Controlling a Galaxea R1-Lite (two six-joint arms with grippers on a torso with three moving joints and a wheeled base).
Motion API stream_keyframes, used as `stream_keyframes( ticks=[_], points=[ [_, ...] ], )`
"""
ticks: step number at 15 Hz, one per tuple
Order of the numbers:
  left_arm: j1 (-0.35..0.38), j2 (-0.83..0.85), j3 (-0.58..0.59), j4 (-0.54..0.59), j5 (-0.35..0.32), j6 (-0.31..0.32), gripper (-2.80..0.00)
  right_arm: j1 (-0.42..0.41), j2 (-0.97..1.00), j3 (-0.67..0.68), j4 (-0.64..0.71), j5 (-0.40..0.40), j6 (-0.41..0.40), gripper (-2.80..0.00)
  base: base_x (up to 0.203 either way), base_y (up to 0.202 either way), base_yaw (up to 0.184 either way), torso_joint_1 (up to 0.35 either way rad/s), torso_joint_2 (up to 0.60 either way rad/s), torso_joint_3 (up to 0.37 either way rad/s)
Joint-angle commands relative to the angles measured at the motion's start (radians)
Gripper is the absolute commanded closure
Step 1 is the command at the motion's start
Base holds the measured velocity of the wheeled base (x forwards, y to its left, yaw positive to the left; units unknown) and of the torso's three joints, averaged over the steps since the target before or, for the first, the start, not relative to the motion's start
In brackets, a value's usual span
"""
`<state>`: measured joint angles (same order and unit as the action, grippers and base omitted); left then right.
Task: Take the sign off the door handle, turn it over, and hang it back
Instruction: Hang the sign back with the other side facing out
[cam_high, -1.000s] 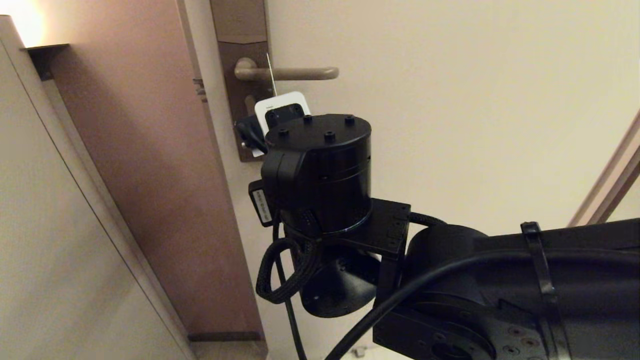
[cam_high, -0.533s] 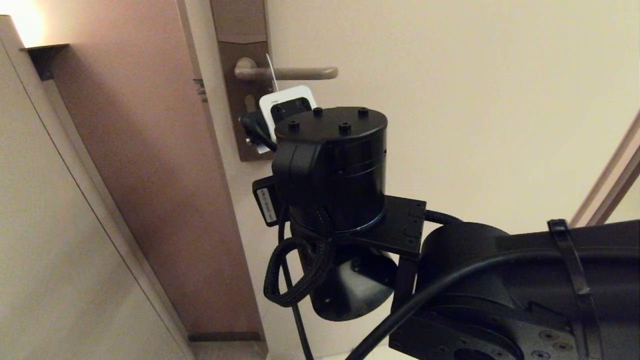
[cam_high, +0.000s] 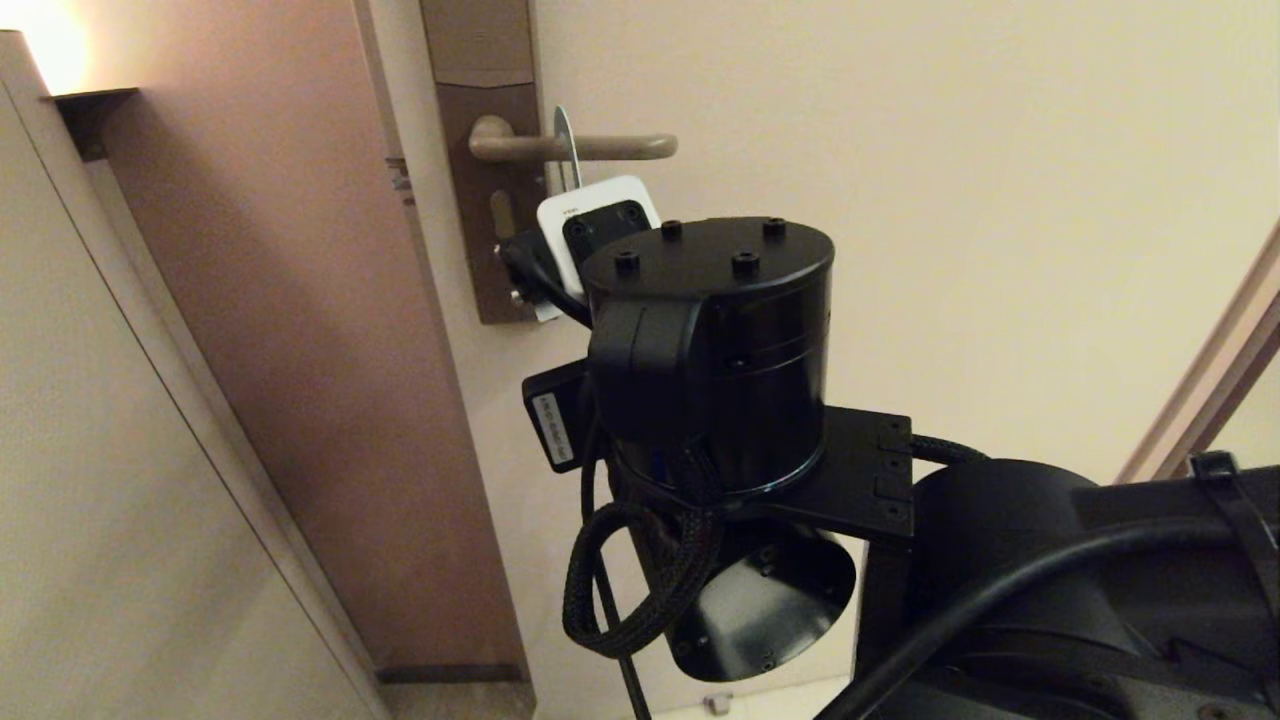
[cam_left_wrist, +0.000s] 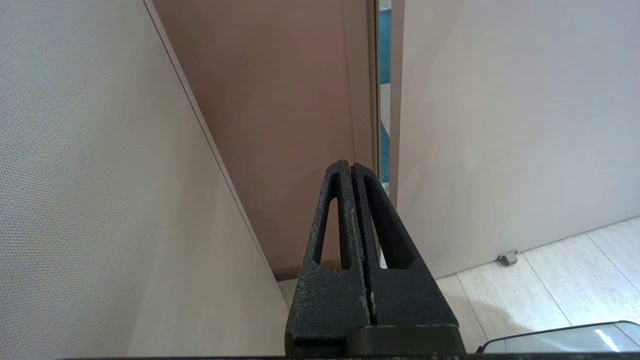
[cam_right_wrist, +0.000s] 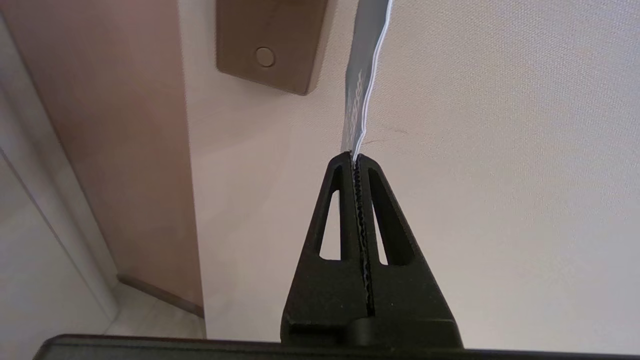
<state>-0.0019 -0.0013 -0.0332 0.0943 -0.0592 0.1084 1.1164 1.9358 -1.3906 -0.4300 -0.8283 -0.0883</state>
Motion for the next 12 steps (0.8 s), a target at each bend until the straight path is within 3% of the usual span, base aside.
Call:
stream_keyframes(
  ticks=[1, 12],
  points=[
    [0.000, 0.001, 0.001, 0.001, -0.001, 0.000, 0.00, 0.012, -0.008, 0.006, -0.003, -0.005, -0.001, 0.00, 0.000, 0.000, 0.000, 0.000, 0.00, 0.000],
    [0.000, 0.001, -0.001, 0.000, -0.001, 0.000, 0.00, 0.049, -0.046, 0.050, -0.007, -0.012, -0.001, 0.00, 0.000, 0.000, 0.000, 0.000, 0.00, 0.000]
  ],
)
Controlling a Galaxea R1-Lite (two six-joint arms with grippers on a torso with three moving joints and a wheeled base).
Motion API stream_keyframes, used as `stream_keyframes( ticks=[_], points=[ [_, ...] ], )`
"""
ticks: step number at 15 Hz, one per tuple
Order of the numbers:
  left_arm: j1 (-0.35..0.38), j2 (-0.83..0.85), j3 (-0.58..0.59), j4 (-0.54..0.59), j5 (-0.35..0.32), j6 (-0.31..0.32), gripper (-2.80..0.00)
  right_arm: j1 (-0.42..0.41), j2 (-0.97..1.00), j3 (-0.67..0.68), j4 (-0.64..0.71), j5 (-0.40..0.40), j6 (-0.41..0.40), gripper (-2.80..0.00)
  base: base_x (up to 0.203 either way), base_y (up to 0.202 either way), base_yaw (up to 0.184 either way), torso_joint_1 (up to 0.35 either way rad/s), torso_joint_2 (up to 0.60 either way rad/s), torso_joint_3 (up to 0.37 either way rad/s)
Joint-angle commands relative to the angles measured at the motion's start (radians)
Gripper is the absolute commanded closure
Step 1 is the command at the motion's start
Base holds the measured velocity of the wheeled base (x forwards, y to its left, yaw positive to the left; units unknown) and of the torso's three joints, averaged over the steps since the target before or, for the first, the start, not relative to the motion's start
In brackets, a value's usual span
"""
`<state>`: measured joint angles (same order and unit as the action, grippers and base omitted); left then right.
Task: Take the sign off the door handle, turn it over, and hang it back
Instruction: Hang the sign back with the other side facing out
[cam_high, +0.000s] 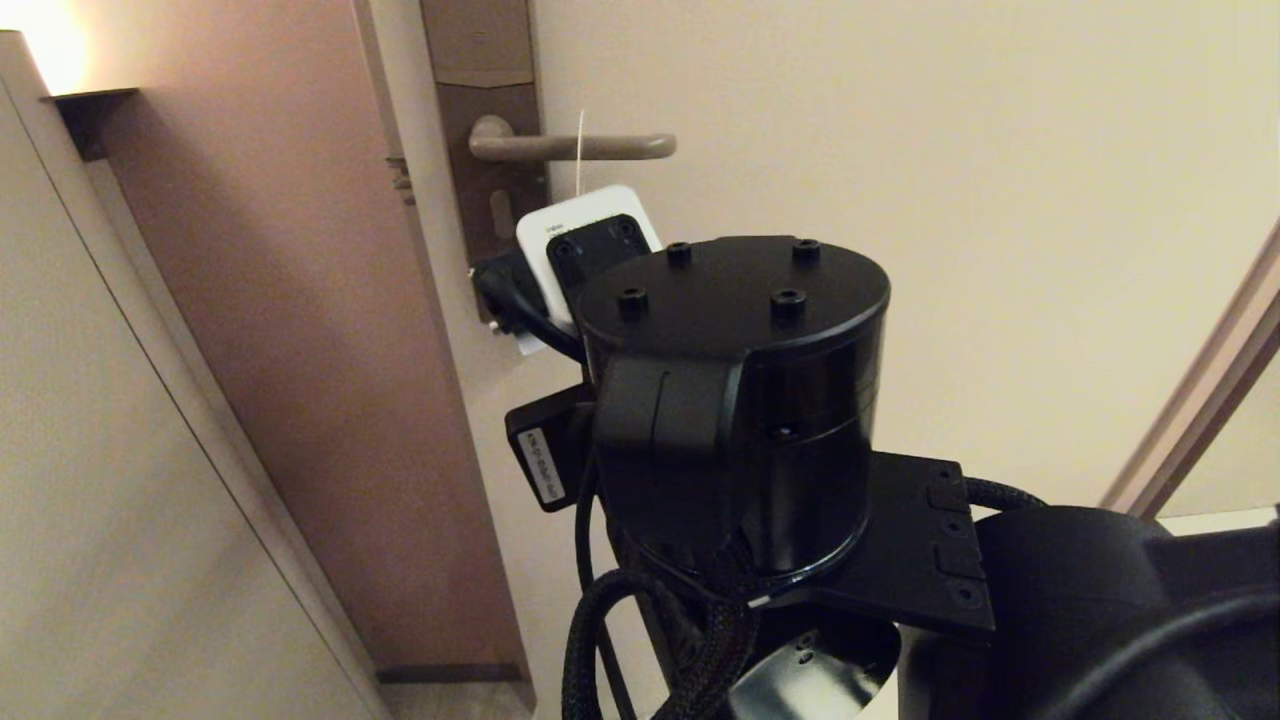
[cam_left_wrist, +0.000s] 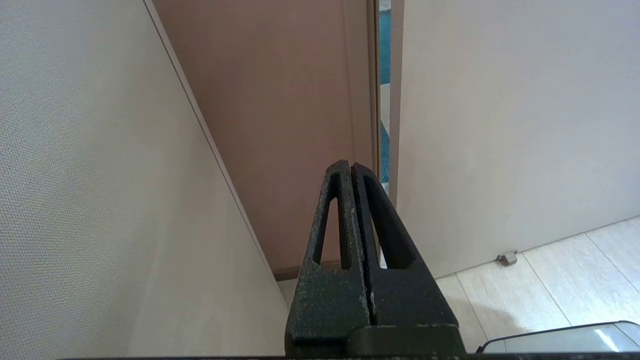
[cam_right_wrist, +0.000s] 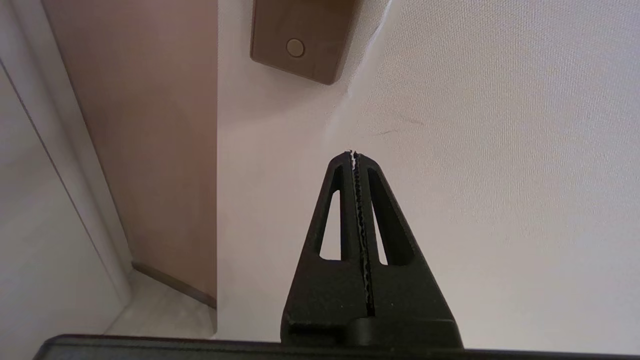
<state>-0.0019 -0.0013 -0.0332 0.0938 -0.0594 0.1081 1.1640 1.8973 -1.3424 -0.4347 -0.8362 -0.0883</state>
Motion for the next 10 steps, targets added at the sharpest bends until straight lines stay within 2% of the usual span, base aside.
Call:
stream_keyframes(
  ticks=[1, 7, 10],
  points=[
    [0.000, 0.001, 0.000, 0.001, 0.000, 0.001, 0.00, 0.004, -0.016, 0.010, -0.003, -0.004, -0.001, 0.00, 0.000, 0.000, 0.000, 0.000, 0.00, 0.000],
    [0.000, 0.001, 0.001, 0.001, -0.001, 0.001, 0.00, 0.005, -0.023, 0.012, -0.012, -0.004, 0.000, 0.00, 0.000, 0.000, 0.000, 0.000, 0.00, 0.000],
    [0.000, 0.001, -0.001, 0.001, 0.000, 0.001, 0.00, -0.015, -0.005, 0.002, -0.063, -0.004, -0.005, 0.00, 0.000, 0.000, 0.000, 0.000, 0.00, 0.000]
  ],
)
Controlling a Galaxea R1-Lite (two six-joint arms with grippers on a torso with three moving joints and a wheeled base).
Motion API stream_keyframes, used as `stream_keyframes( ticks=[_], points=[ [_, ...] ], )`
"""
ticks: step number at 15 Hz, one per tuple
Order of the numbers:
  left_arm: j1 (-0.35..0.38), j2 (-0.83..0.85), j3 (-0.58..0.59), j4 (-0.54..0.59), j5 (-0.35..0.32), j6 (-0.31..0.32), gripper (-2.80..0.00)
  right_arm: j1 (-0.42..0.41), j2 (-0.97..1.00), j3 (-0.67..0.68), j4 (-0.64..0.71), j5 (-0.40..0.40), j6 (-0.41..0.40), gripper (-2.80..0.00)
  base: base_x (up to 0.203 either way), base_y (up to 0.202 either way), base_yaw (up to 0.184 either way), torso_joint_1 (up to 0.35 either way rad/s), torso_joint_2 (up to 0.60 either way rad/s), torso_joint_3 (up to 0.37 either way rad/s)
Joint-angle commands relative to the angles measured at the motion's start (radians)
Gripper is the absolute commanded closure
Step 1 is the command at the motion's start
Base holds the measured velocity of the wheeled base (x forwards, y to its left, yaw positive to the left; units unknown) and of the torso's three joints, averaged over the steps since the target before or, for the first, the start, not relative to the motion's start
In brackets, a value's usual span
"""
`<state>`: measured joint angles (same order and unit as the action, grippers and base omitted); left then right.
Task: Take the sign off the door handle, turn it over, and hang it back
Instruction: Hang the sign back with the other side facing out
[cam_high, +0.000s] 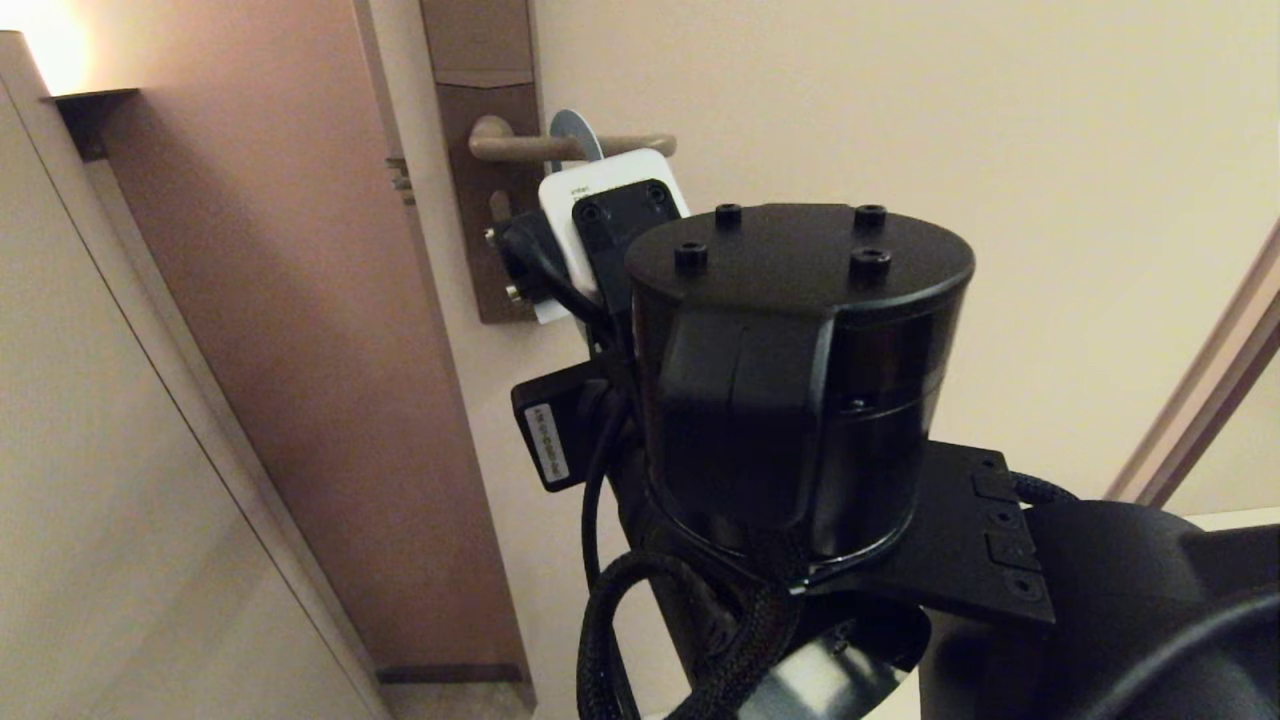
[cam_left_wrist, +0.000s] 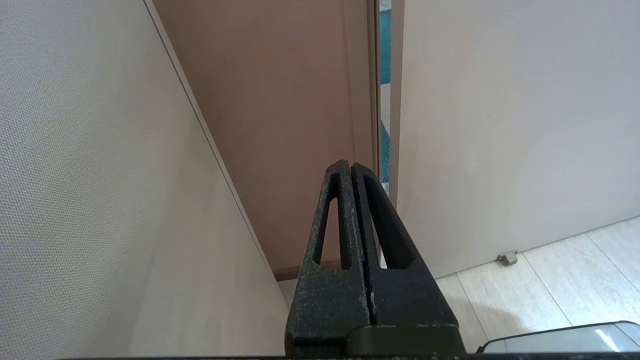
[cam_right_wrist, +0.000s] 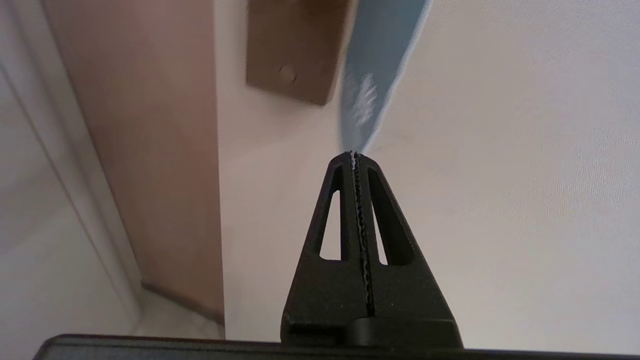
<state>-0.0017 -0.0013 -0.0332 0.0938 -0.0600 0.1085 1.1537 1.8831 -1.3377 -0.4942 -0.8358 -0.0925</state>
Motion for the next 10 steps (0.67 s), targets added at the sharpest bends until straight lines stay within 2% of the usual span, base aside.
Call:
stream_keyframes(
  ticks=[1, 6, 10],
  points=[
    [0.000, 0.001, 0.001, 0.000, 0.000, 0.000, 0.00, -0.014, 0.019, -0.017, -0.016, -0.005, -0.004, 0.00, 0.000, 0.000, 0.000, 0.000, 0.00, 0.000],
    [0.000, 0.001, -0.001, 0.001, 0.000, 0.000, 0.00, -0.074, 0.082, -0.082, -0.100, -0.004, -0.051, 0.00, 0.000, 0.000, 0.000, 0.000, 0.00, 0.000],
    [0.000, 0.001, 0.001, 0.001, -0.001, 0.000, 0.00, -0.104, 0.152, -0.139, -0.168, 0.000, -0.059, 0.00, 0.000, 0.000, 0.000, 0.000, 0.00, 0.000]
  ],
)
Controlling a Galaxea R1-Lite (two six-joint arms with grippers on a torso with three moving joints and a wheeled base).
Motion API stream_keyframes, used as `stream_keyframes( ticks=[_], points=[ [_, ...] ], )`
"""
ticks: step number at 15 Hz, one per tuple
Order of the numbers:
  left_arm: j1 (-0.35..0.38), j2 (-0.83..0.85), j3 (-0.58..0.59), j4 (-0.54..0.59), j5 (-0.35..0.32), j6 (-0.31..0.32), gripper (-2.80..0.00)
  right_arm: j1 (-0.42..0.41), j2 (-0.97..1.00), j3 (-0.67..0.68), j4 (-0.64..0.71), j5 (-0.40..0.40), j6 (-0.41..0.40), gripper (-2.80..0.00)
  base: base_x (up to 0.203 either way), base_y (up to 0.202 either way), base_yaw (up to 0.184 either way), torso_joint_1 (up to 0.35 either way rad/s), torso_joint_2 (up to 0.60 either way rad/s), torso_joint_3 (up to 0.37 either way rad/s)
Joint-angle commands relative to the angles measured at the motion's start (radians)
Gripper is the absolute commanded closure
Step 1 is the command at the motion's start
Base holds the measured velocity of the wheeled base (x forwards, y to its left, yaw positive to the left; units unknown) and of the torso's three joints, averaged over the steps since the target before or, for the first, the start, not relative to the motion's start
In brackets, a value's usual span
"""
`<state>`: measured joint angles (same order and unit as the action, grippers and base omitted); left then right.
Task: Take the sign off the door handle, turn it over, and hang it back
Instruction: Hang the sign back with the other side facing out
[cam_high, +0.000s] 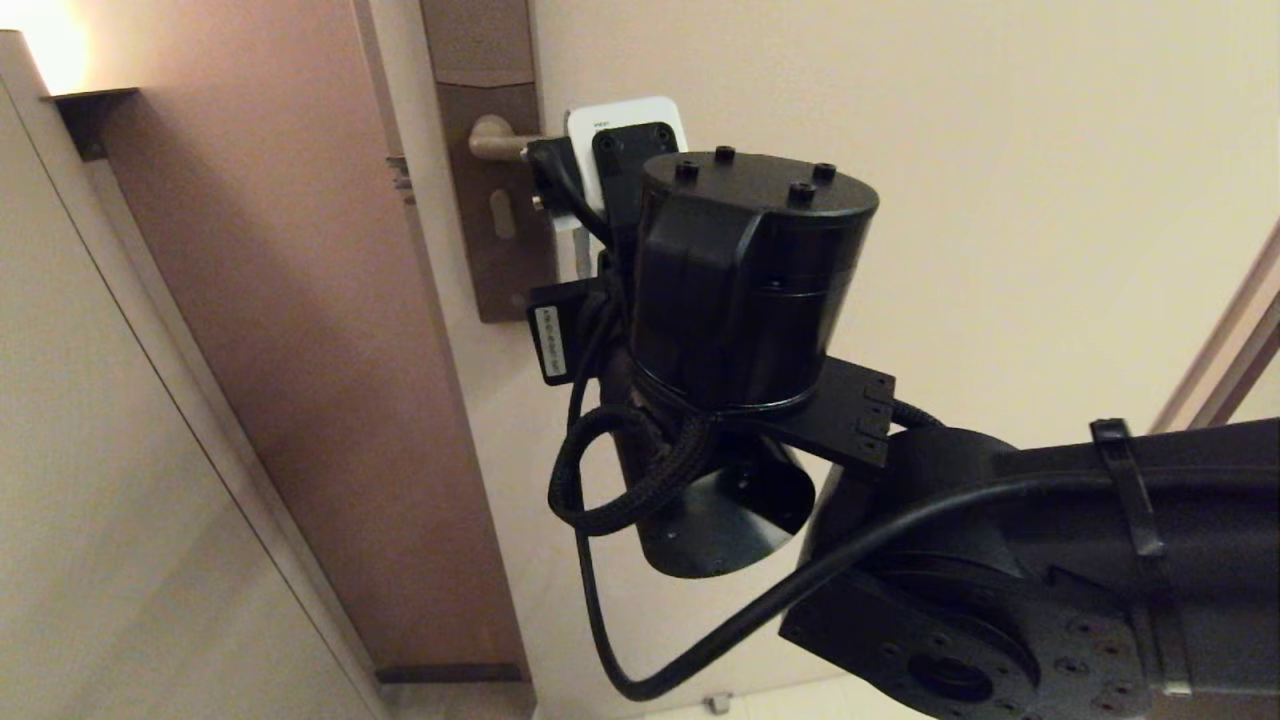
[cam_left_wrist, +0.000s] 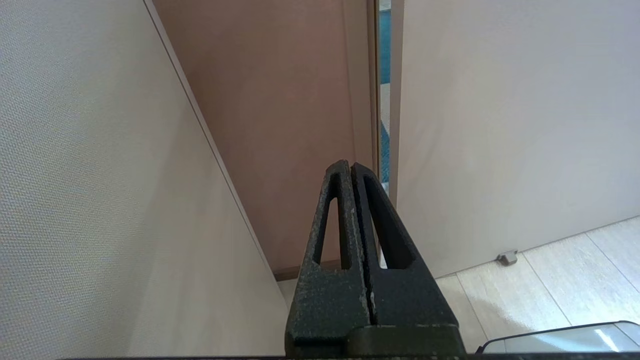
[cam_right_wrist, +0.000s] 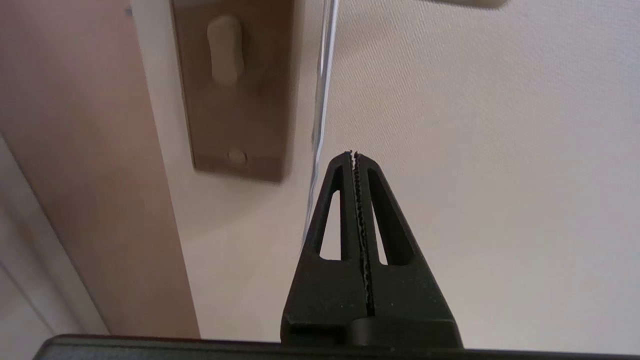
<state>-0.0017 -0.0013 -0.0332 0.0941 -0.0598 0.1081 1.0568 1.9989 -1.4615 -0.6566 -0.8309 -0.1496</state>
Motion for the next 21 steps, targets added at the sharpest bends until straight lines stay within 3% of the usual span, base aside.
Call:
stream_keyframes(
  ticks=[1, 9, 21],
  points=[
    [-0.001, 0.001, -0.001, 0.000, 0.000, 0.001, 0.00, -0.010, 0.049, -0.030, -0.014, -0.005, -0.002, 0.00, 0.000, 0.000, 0.000, 0.000, 0.00, 0.000],
    [0.000, 0.001, 0.000, -0.001, 0.000, 0.001, 0.00, -0.011, 0.125, -0.093, -0.065, -0.004, -0.003, 0.00, 0.000, 0.000, 0.000, 0.000, 0.00, 0.000],
    [0.000, 0.001, 0.001, 0.001, 0.000, 0.001, 0.00, 0.020, 0.203, -0.194, -0.190, -0.001, -0.103, 0.00, 0.000, 0.000, 0.000, 0.000, 0.00, 0.000]
  ],
)
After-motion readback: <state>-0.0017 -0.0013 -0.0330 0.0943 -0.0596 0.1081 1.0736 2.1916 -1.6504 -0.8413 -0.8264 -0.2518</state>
